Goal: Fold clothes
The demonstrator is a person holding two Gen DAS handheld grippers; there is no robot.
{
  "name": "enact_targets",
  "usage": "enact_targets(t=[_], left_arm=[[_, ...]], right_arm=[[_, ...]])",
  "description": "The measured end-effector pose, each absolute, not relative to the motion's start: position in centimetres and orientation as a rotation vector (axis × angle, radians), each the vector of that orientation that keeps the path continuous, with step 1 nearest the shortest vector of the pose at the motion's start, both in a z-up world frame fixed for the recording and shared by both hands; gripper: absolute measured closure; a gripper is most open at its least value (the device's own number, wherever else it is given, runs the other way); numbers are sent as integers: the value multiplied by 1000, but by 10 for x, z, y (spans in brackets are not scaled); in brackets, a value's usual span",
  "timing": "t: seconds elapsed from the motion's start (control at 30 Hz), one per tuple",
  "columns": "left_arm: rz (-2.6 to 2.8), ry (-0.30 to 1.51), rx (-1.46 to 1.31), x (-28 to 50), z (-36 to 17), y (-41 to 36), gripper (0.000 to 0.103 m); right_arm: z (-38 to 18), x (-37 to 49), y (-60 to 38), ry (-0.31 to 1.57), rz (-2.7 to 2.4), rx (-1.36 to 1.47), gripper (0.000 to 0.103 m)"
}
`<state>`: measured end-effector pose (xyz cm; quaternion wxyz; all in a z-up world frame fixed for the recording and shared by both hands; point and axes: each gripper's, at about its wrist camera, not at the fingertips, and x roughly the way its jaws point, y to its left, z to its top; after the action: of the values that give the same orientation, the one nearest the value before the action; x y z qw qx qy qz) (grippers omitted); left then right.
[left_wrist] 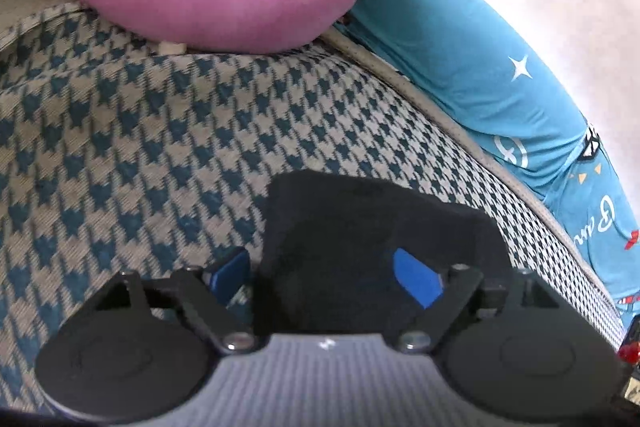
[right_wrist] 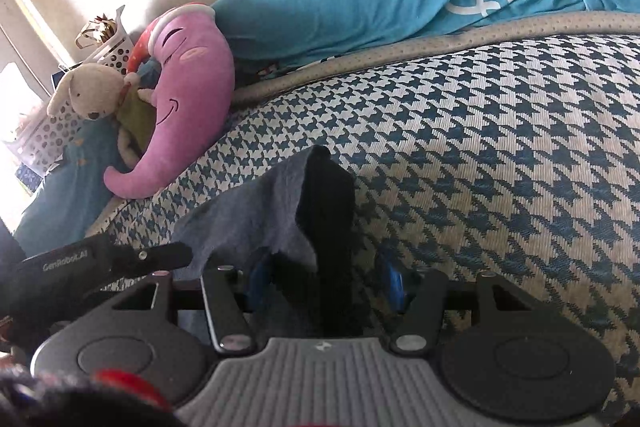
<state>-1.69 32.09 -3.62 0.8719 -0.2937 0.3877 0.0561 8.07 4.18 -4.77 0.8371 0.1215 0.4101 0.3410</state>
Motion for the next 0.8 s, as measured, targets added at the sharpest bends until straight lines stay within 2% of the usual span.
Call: enact_targets(t=[0.13,0.17,0.2,0.23,0.3,0.4,0.53,0.8], left_arm=[[83,827,-582,-9,-38,312,20],[81,829,-571,-9,-38,310,21],[79,830,-560,-9,-38,307,25],[76,832,-557,-9,-38,306,31],[74,838,-550,-9,-37,304,53],[84,840,-530,-10,-36,301,76],[127,803,-466,-16,-26,290,82],[283,747,-286,-39,7,275,83]], right_arm=[[-48,81,43,869,731,258,51],[-48,81,43,869,733,258,56],[-49,81,43,871,738,259,63],[-49,81,44,872,743,261,64],[-49,80,46,867,745,258,68],[-48,79,47,857,757,258,77],[-42,75,49,822,772,241,81],[-18,57,63,711,882,239,83]])
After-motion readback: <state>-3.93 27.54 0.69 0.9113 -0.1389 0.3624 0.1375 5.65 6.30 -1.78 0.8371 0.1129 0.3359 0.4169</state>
